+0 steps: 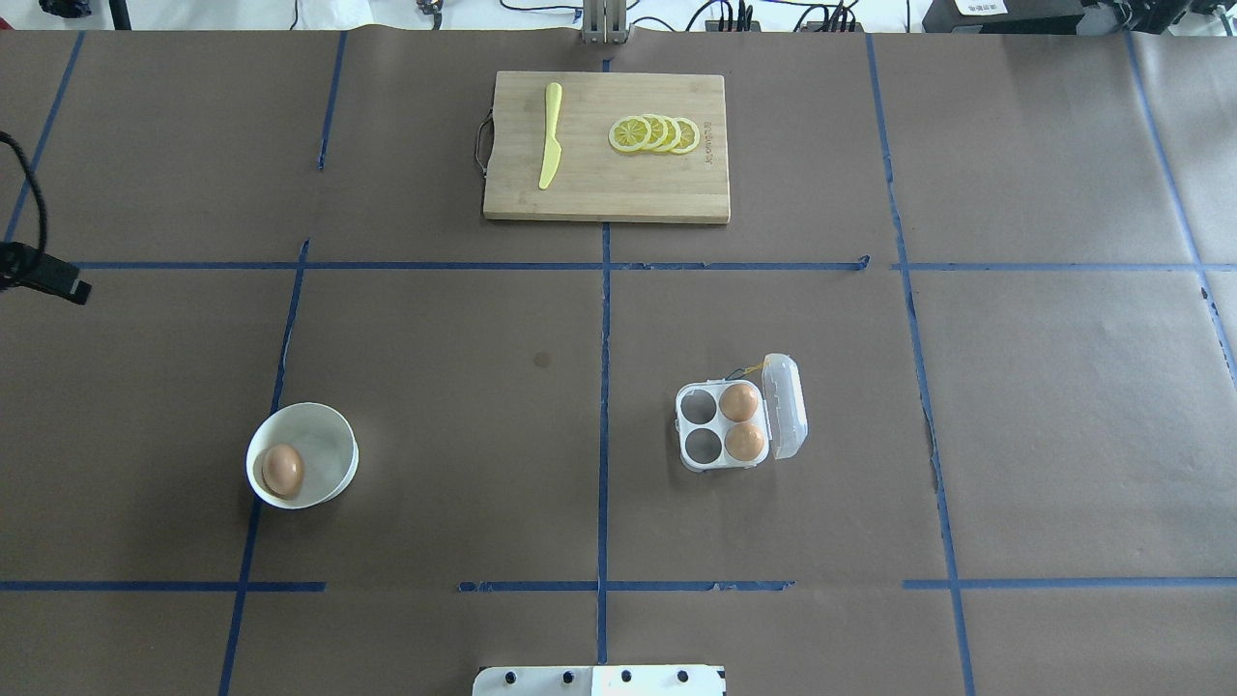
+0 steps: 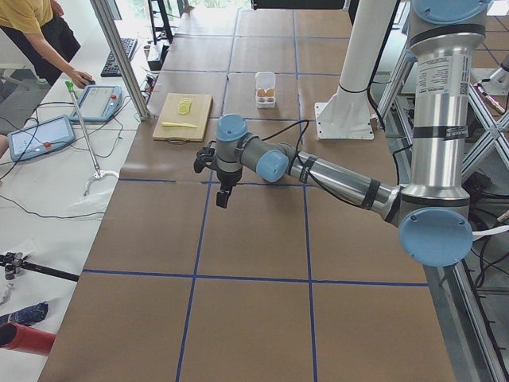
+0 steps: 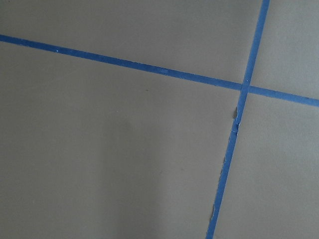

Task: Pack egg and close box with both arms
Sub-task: 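Move the left gripper over the white bowl and lower toward the egg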

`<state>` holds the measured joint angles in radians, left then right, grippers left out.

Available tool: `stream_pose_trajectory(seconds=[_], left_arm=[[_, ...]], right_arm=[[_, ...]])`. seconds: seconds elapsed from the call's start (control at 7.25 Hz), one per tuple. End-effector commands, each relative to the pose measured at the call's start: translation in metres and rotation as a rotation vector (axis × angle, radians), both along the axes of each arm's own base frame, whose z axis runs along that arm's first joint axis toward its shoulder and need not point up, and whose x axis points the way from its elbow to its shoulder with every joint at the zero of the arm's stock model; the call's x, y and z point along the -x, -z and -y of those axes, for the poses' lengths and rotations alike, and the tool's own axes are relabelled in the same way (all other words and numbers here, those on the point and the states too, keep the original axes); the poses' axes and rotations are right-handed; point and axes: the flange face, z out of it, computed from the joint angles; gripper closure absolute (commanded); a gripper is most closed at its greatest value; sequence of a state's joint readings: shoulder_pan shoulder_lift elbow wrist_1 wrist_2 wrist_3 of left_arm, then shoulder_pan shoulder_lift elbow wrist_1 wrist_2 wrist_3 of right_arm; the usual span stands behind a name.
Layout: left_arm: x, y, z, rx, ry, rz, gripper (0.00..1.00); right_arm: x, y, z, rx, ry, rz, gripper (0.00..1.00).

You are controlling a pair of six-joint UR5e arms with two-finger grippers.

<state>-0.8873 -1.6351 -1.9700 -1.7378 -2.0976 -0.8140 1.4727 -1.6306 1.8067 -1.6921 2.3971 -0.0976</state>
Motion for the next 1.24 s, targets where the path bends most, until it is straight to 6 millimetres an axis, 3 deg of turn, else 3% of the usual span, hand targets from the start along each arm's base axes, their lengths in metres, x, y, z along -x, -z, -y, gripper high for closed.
stream_pose_trajectory(seconds=[0.0, 0.28, 0.55, 1.1], left_arm=[[-0.089, 0.024, -0.036, 0.104, 0.048, 0.031, 0.0], [-0.131, 0.068, -0.034, 0.139, 0.046, 0.159, 0.01], [-0.159, 0.053, -0.054, 0.116, 0.018, 0.247, 0.05], [-0.17, 0.045, -0.06, 0.127, 0.001, 0.265, 0.1]], right_arm=[[0.002, -0.001, 0.0, 0.002, 0.004, 0.002, 0.0], [0.004, -0.002, 0.0, 0.005, 0.008, 0.001, 0.0], [0.005, -0.004, 0.0, 0.008, 0.011, 0.001, 0.0], [0.005, -0.005, 0.0, 0.014, 0.01, 0.001, 0.0]])
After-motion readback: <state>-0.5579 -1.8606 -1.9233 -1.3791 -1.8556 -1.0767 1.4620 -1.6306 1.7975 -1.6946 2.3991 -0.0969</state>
